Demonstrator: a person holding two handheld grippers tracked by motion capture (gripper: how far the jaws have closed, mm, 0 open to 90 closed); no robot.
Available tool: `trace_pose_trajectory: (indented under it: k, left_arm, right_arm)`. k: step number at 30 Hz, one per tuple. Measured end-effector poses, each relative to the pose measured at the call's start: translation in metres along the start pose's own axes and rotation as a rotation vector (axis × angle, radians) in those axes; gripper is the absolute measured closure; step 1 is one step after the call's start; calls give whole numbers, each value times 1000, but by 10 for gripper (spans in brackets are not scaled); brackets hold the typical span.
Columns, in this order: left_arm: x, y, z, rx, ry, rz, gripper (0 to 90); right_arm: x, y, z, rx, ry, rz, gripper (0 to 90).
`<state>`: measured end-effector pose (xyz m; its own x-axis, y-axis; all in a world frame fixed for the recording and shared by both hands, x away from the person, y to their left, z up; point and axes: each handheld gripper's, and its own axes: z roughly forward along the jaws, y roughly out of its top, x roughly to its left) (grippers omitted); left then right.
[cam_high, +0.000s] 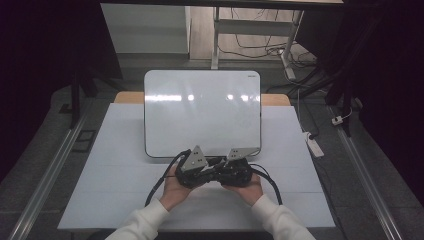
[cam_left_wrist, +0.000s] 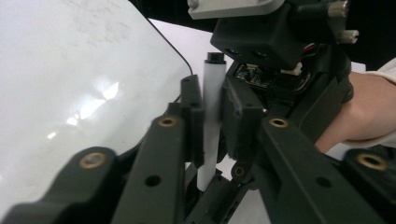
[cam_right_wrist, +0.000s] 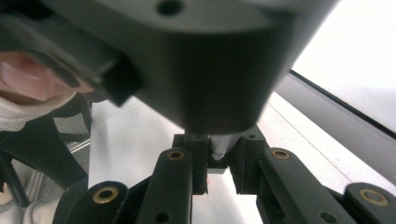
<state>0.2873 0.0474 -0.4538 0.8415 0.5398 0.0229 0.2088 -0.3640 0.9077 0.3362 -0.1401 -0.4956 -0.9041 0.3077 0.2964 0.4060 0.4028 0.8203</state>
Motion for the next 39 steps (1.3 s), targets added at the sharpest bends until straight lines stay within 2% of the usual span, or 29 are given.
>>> trace_pose_trajectory:
  k: [4, 10, 12, 14, 20, 27, 32, 35, 39]
  left_arm:
    - [-1, 0, -1, 1, 3, 25, 810]
    - [3, -1, -7, -31, 2, 15, 815]
    - [6, 0, -12, -51, 7, 2, 816]
    - [11, 0, -17, -48, 29, -5, 816]
    - [24, -3, -32, -67, 59, -45, 816]
    - [35, -7, -47, -77, 96, -60, 816]
    - [43, -10, -59, -92, 131, -78, 815]
    - [50, -11, -66, -101, 156, -99, 816]
    - [59, -12, -74, -109, 196, -128, 816]
  right_arm:
    - [0, 0, 0, 2, 10, -1, 784]
    - [2, 1, -1, -19, 17, -14, 753]
    - [3, 1, -2, -40, 18, -27, 654]
    - [5, 3, -5, -73, 15, -32, 589]
    - [5, 6, -31, -172, -19, -29, 535]
    - [-6, -8, -64, -207, -115, -21, 513]
    - [-15, -28, -94, -208, -247, -38, 510]
    - [-19, -41, -113, -208, -329, -29, 508]
    - [-24, -57, -137, -218, -400, -7, 508]
